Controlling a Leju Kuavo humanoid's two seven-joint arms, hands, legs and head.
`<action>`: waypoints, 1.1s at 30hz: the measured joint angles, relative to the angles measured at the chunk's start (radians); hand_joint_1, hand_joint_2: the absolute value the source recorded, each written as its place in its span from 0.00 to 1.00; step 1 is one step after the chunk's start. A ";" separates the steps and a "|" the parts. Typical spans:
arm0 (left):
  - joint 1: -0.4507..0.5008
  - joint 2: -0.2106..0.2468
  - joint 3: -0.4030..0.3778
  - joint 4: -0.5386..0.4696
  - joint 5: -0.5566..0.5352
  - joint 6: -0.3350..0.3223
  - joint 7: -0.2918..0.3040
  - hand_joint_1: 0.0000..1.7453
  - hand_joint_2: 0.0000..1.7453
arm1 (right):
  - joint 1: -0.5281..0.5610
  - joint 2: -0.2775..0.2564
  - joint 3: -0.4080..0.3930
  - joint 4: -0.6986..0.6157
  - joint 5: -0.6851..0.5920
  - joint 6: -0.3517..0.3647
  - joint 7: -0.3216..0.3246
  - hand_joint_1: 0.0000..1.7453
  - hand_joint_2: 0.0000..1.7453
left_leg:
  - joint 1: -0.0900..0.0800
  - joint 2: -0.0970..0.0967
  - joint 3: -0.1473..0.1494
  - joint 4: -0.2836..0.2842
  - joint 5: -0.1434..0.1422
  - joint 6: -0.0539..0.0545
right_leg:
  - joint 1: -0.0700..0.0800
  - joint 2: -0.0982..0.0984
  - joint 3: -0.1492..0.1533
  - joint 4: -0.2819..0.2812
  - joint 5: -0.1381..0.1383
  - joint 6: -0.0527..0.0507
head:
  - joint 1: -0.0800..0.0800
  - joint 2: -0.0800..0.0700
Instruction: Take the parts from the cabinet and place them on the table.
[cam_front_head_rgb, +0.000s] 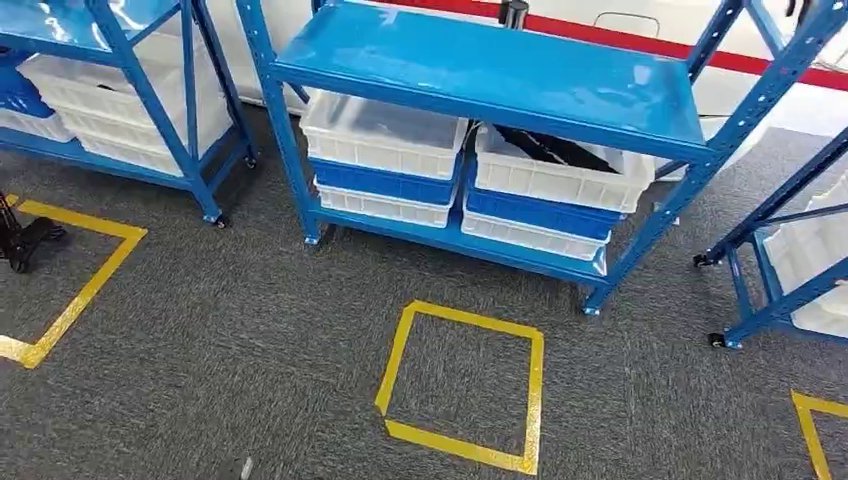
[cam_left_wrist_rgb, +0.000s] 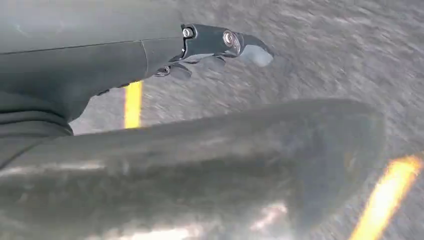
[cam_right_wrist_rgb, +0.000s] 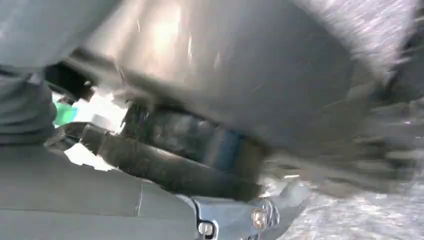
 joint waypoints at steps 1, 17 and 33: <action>0.008 0.001 0.001 0.000 -0.002 0.003 0.001 0.00 0.00 | -0.001 0.000 0.000 0.000 0.000 0.000 0.000 0.00 0.00 | -0.008 0.000 0.011 0.000 -0.007 0.004 | 0.006 0.000 -0.018 -0.028 0.005 -0.003 | 0.002 0.000; 0.019 -0.001 0.002 0.006 -0.023 0.042 0.017 0.00 0.00 | 0.008 0.013 -0.001 0.000 -0.027 -0.014 0.020 0.00 0.00 | 0.032 -0.002 -0.090 0.167 -0.074 -0.070 | -0.008 0.067 0.074 -0.277 0.279 -0.018 | -0.015 0.000; 0.013 0.001 0.005 0.006 -0.023 0.034 0.016 0.00 0.00 | -0.011 0.005 -0.003 0.002 -0.029 -0.018 0.021 0.00 0.00 | 0.040 0.066 0.066 -0.030 -0.030 -0.024 | -0.019 -0.026 -0.089 -0.141 0.286 0.077 | -0.010 0.000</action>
